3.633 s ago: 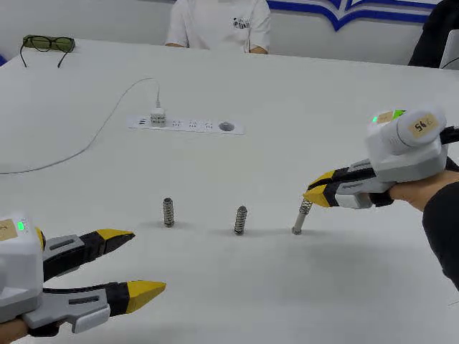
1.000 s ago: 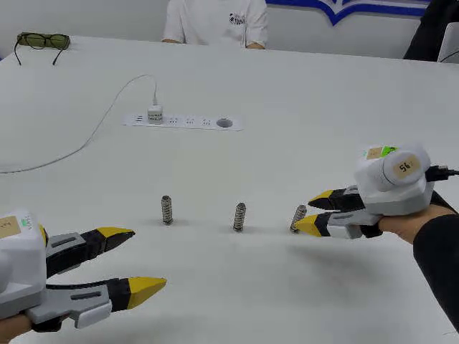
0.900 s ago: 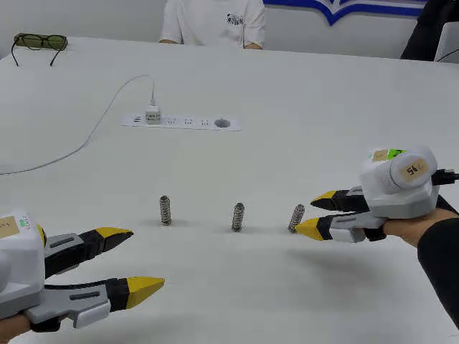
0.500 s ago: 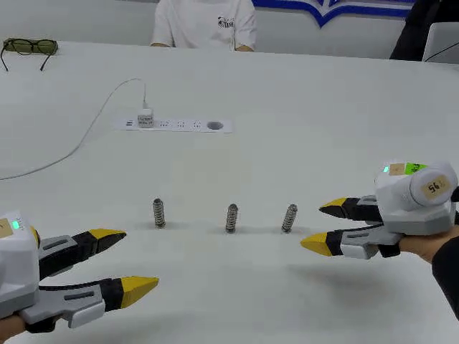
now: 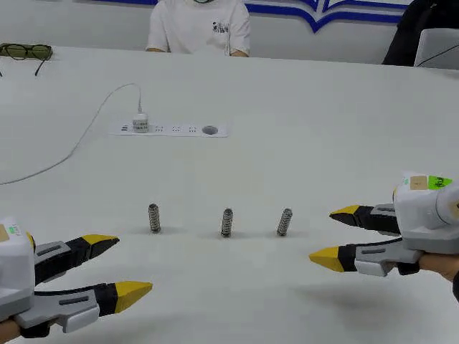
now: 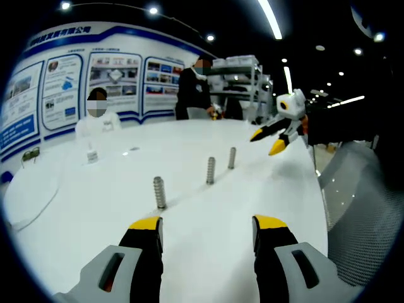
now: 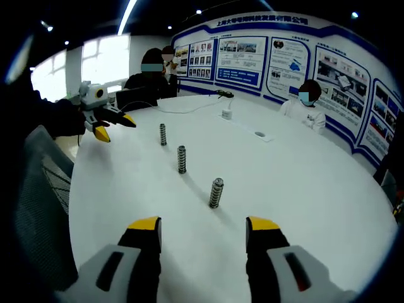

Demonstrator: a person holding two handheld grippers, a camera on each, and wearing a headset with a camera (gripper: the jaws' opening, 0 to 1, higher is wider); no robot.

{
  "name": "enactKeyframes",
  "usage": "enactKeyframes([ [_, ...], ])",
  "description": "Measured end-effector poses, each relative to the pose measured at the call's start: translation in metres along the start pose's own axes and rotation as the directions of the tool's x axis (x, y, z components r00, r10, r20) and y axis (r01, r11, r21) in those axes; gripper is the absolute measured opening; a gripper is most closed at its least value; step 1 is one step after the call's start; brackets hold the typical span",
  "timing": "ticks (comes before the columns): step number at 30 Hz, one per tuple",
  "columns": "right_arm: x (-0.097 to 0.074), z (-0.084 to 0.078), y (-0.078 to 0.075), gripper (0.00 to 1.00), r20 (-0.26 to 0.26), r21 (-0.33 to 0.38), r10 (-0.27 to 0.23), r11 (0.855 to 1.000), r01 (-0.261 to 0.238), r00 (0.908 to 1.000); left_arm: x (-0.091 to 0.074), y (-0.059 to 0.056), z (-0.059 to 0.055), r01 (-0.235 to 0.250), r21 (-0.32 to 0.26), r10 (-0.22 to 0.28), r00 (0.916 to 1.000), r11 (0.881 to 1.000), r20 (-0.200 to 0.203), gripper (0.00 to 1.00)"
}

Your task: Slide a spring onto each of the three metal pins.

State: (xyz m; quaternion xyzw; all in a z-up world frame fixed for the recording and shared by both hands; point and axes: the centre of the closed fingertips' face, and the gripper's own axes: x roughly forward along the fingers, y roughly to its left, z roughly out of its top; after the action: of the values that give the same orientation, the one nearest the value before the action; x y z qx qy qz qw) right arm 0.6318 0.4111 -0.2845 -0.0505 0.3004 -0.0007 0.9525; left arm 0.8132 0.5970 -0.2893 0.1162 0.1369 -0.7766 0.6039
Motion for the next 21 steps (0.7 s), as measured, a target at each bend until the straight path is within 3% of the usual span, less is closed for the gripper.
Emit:
enactKeyframes([
  [21,-0.026,-0.006,0.011,0.58,0.039,0.042,-0.051,0.998,0.049,0.9979,-0.001,0.0,0.0,0.0,-0.002,0.0,1.0,1.0,0.001,0.59],
])
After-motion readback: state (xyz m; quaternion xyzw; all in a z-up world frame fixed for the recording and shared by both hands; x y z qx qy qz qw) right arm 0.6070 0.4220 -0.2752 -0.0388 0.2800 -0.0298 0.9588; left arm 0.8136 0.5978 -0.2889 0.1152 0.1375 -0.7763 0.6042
